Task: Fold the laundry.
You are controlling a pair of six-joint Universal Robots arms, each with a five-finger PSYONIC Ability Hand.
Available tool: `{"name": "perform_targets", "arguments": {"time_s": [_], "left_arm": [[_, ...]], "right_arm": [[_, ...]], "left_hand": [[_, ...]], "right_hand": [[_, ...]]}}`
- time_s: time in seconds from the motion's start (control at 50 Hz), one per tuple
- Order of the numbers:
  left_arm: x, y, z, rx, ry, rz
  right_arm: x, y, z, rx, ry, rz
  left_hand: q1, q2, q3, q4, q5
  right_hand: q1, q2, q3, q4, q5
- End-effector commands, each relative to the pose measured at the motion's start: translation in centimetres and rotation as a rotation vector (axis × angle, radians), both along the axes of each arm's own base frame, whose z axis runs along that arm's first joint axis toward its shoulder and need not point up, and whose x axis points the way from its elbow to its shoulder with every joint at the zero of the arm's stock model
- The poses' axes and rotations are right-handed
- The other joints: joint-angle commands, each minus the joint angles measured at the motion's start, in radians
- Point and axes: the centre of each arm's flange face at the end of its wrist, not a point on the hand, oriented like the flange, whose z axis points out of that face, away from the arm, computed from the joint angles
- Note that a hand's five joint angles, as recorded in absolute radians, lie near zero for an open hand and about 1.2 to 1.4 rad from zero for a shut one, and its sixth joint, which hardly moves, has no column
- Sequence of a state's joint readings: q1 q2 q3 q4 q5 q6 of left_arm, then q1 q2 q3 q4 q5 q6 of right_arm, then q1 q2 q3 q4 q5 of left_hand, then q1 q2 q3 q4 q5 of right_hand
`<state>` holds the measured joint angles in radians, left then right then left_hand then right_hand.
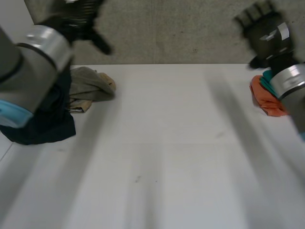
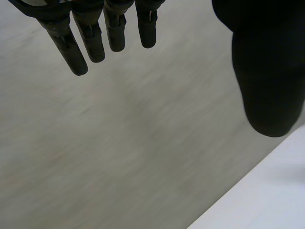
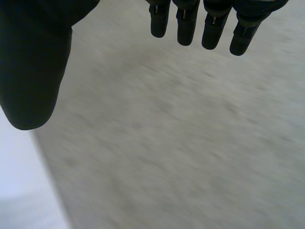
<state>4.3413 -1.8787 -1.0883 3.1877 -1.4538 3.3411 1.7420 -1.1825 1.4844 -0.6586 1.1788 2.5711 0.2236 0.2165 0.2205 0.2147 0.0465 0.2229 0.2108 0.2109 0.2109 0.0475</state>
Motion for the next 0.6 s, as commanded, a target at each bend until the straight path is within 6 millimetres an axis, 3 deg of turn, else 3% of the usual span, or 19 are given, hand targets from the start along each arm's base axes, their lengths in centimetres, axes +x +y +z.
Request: {"name": "perform_targets", "arguments": {"time_s": [0.02, 0.06, 0.08, 0.16, 0.24, 0.28, 0.3, 0.32, 0.4, 0.42, 0.5, 0.6], "left_arm": [[7.5, -8.6, -6.8, 0.012, -0.384, 0.315], [8.6, -10.6, -8.7, 0.006, -0.464, 0.354], [9.8, -12.4, -10.9, 0.003, -0.525, 0.388], [13.1, -16.1, -16.1, 0.028, -0.594, 0.455], [14.4, -18.0, -20.0, 0.041, -0.609, 0.419], [14.2, -18.3, -20.9, 0.033, -0.612, 0.377], [14.0, -18.4, -21.3, 0.029, -0.613, 0.355], [13.7, -18.5, -21.4, 0.018, -0.610, 0.326], [12.1, -18.1, -21.0, -0.014, -0.604, 0.279], [11.7, -18.0, -20.6, -0.025, -0.598, 0.279], [7.3, -15.6, -14.0, -0.173, -0.540, 0.278], [2.5, -10.6, -6.7, -0.339, -0.381, 0.202]], "right_arm": [[2.3, 3.7, -5.6, 0.257, 0.062, 0.070], [2.1, 4.3, -7.1, 0.320, 0.086, 0.068], [2.1, 4.5, -7.4, 0.332, 0.093, 0.067], [1.5, 5.1, -8.7, 0.377, 0.129, 0.051], [1.2, 5.7, -9.7, 0.405, 0.149, 0.048], [1.1, 5.9, -10.0, 0.417, 0.153, 0.046], [1.0, 6.0, -10.1, 0.420, 0.153, 0.046], [1.0, 6.0, -10.2, 0.424, 0.154, 0.044], [0.2, 5.9, -10.7, 0.443, 0.155, 0.022], [0.0, 5.9, -10.7, 0.447, 0.155, 0.018], [-1.2, 5.6, -10.5, 0.449, 0.150, -0.016], [-1.6, 5.9, -9.6, 0.430, 0.143, -0.030]], "left_hand": [[-0.013, -0.006, -0.010, -0.004, -0.010], [-0.013, -0.006, -0.010, -0.004, -0.010], [-0.022, -0.015, -0.019, -0.013, -0.019], [-0.025, -0.018, -0.022, -0.016, -0.022], [-0.028, -0.021, -0.025, -0.019, -0.025], [-0.001, 0.006, 0.002, 0.007, 0.001], [0.028, 0.035, 0.031, 0.037, 0.030], [0.191, 0.198, 0.194, 0.200, 0.193], [1.170, 1.177, 1.173, 1.179, 1.173], [1.173, 1.180, 1.176, 1.182, 1.175], [1.173, 1.180, 1.176, 1.182, 1.175], [1.173, 1.180, 1.176, 1.182, 1.175]], "right_hand": [[-0.048, -0.036, -0.036, -0.036, -0.047], [-0.048, -0.036, -0.036, -0.036, -0.047], [-0.048, -0.036, -0.036, -0.036, -0.047], [-0.048, -0.036, -0.036, -0.036, -0.047], [-0.048, -0.036, -0.036, -0.036, -0.047], [-0.048, -0.036, -0.036, -0.036, -0.047], [-0.048, -0.036, -0.036, -0.036, -0.047], [-0.048, -0.036, -0.036, -0.036, -0.047], [-0.048, -0.036, -0.036, -0.036, -0.047], [-0.048, -0.036, -0.036, -0.036, -0.047], [-0.048, -0.036, -0.036, -0.036, -0.047], [-0.048, -0.036, -0.036, -0.036, -0.047]]}}
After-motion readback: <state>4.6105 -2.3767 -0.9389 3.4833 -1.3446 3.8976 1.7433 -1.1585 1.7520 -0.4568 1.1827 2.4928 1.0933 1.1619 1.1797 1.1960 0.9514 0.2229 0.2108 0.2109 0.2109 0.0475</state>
